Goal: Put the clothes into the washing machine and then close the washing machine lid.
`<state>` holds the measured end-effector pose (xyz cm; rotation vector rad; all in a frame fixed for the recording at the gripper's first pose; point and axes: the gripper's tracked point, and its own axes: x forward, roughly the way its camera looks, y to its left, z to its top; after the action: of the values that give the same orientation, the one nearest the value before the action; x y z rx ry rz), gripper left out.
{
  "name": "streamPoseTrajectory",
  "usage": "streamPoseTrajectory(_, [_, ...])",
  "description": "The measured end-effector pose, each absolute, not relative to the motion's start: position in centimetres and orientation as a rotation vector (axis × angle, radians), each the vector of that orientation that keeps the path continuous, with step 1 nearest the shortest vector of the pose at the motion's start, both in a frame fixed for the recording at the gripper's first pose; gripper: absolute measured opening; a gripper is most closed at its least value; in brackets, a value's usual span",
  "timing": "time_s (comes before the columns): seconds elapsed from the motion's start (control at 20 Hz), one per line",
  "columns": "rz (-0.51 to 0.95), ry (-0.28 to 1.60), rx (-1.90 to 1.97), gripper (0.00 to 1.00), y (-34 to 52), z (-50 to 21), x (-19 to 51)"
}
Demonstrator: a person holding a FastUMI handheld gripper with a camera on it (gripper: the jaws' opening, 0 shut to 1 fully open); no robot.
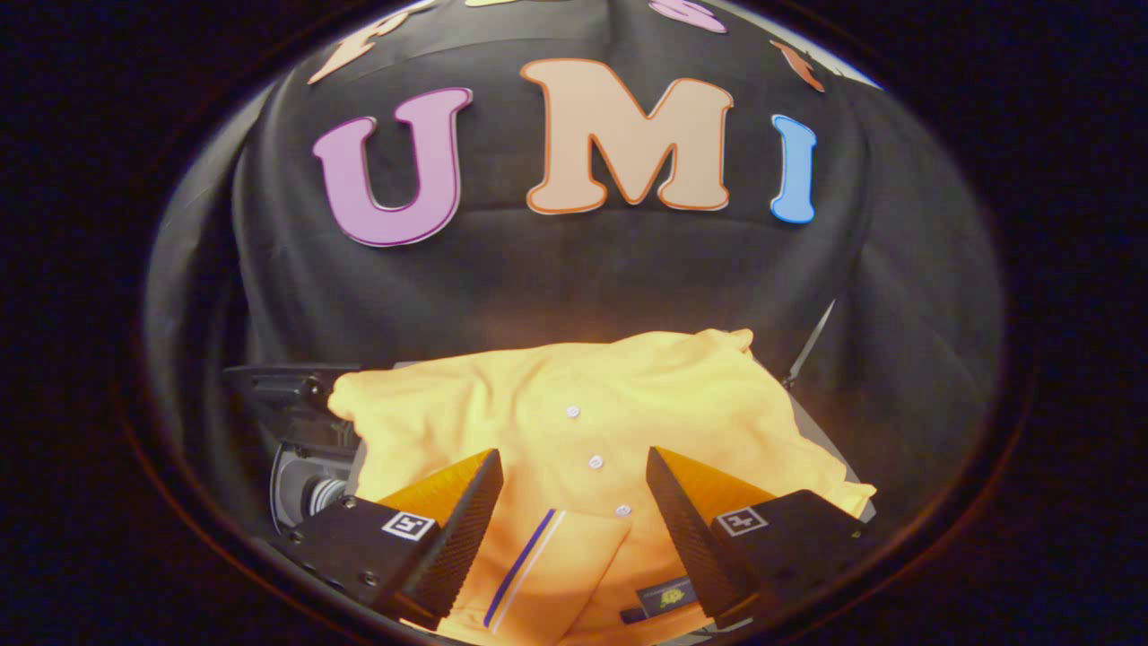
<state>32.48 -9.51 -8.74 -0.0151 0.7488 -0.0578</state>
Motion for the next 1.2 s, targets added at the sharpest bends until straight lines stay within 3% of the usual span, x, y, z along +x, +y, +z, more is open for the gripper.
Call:
streamPoseTrajectory(0.2, [-0.012,0.854,0.036,0.96,-8.3,-11.2,33.1])
streamPoseTrajectory(0.45, [-0.033,0.816,0.016,0.86,-9.0,-11.7,33.4])
streamPoseTrajectory(0.55, [-0.030,0.803,0.053,0.61,-9.0,-11.3,33.3])
streamPoseTrajectory(0.65, [-0.041,0.792,0.115,0.49,-9.6,-10.9,32.5])
streamPoseTrajectory(0.75, [-0.040,0.771,0.223,0.18,-9.8,-10.9,32.0])
streamPoseTrajectory(0.8, [-0.036,0.750,0.267,0.11,-9.9,-10.9,32.0])
streamPoseTrajectory(0.9, [-0.043,0.713,0.332,0.03,-9.9,-10.7,31.3])
streamPoseTrajectory(1.2, [-0.052,0.643,0.290,0.00,-9.4,-10.2,30.0])
